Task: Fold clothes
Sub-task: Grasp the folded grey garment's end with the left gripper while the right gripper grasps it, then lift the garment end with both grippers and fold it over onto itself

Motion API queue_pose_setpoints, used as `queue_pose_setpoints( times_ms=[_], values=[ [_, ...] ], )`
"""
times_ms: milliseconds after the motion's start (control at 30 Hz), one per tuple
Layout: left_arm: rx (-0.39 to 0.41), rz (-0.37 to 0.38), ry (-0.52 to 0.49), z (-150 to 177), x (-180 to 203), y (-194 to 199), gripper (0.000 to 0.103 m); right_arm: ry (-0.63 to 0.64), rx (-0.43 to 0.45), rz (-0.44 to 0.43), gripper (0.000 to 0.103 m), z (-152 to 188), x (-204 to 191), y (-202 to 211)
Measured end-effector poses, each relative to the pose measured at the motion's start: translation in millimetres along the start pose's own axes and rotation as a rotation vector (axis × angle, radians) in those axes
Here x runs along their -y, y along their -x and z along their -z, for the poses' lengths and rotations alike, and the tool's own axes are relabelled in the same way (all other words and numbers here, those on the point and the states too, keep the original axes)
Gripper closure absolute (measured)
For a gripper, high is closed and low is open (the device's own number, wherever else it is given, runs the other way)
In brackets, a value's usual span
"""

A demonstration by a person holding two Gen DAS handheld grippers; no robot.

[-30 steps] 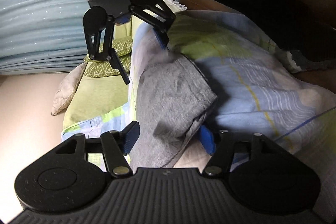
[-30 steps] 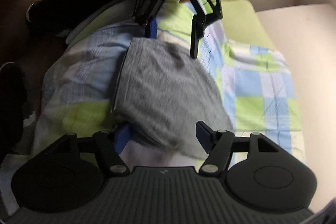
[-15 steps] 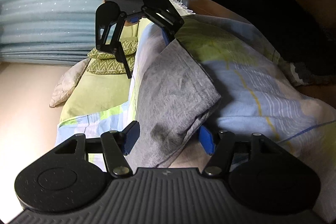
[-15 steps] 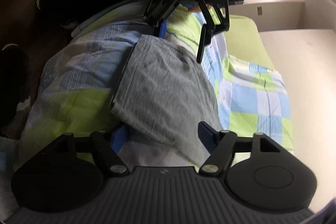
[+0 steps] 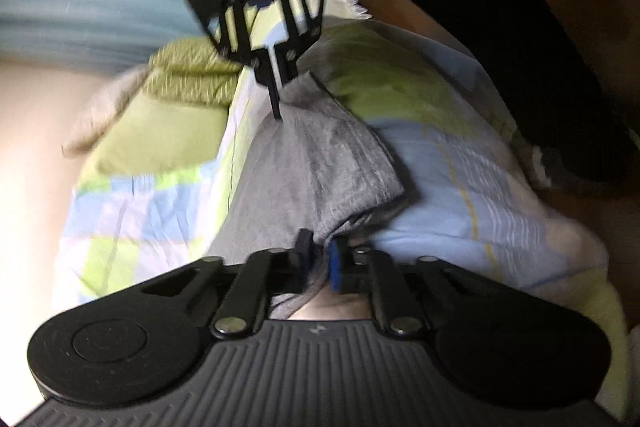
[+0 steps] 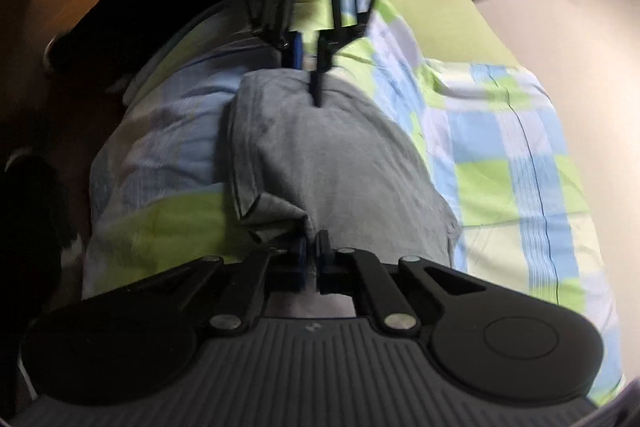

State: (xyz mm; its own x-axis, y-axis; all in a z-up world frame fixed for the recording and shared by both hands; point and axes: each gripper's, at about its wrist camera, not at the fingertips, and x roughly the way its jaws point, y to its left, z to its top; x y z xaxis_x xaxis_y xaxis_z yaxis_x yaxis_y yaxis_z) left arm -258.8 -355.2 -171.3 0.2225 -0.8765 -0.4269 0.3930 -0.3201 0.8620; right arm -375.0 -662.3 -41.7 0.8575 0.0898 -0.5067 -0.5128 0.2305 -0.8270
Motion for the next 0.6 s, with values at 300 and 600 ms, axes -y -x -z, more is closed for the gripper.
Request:
queue_pose_setpoints(
  times_ms=[300, 600],
  values=[
    [-0.031, -0.022, 0.389, -7, -85, 34, 0.099, -0.312, -0.01, -0.009, 0.102, -24, 62, 28],
    [-0.035, 0.115, 0.877, 61, -202, -3, 0.099, -0.782, 0.004, -0.012, 0.102, 6, 168, -4]
  ],
)
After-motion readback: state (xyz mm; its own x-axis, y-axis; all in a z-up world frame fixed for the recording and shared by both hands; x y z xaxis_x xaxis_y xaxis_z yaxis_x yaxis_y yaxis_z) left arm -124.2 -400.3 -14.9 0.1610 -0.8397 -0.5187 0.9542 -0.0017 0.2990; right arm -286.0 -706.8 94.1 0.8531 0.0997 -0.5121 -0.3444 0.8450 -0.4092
